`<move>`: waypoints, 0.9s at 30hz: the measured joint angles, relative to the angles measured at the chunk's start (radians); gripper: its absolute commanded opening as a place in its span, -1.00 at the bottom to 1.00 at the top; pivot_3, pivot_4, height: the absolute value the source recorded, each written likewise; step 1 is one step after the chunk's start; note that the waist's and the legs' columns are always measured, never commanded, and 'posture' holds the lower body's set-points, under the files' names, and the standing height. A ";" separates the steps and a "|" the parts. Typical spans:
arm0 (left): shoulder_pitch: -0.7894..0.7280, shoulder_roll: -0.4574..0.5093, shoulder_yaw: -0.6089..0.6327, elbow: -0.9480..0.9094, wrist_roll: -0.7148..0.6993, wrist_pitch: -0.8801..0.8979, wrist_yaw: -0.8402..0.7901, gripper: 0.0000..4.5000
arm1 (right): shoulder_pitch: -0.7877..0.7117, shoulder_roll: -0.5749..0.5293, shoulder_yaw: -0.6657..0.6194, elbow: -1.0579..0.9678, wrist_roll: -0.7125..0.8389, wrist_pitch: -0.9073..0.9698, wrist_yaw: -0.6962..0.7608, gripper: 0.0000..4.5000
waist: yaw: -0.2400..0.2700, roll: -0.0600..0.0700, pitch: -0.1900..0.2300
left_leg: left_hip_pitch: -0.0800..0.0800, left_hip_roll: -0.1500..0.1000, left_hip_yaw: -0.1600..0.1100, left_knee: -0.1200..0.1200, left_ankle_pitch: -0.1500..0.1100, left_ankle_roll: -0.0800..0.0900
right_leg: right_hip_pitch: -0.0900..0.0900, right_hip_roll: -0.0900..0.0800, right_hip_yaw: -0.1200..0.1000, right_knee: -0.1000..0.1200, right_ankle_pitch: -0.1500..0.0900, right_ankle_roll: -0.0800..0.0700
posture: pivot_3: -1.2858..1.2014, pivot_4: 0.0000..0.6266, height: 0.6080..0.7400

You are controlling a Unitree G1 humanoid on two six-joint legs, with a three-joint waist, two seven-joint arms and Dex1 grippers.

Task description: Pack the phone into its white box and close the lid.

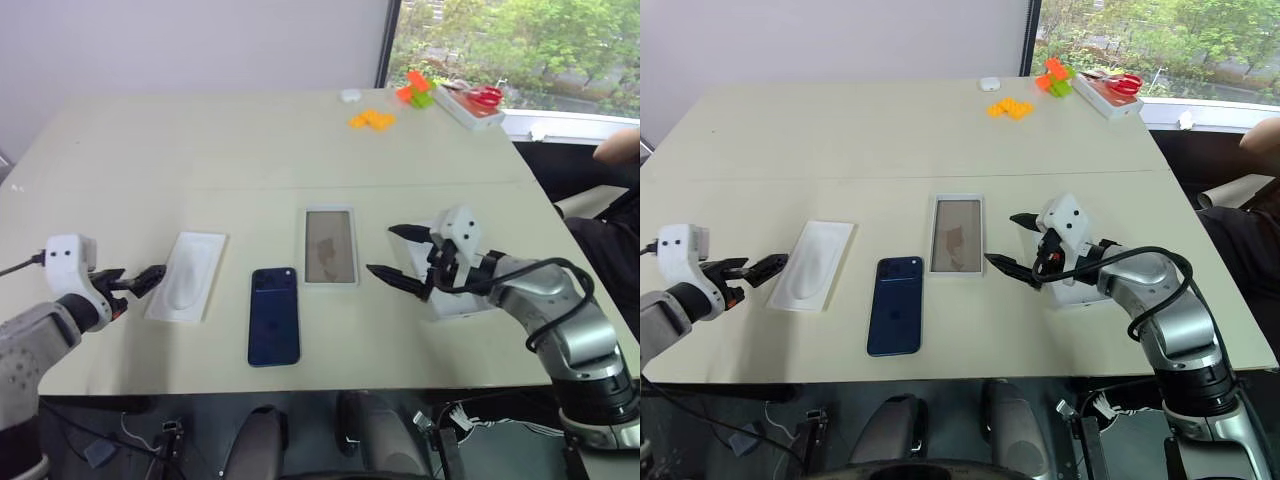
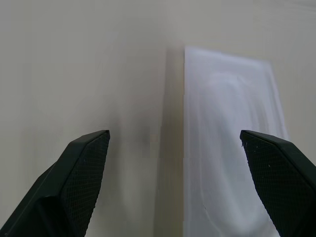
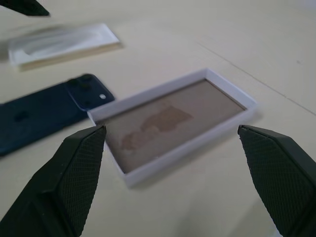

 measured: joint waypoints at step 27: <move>-0.168 -0.028 0.048 0.142 -0.012 0.341 -0.035 -0.98 | 0.037 0.039 0.058 -0.086 0.034 0.041 -0.031 1.00 | 0.001 0.000 0.000 | 0.000 -0.002 0.000 0.000 0.000 0.000 | 0.000 -0.004 0.001 0.000 0.001 0.000 | 0.03 -0.52 0.80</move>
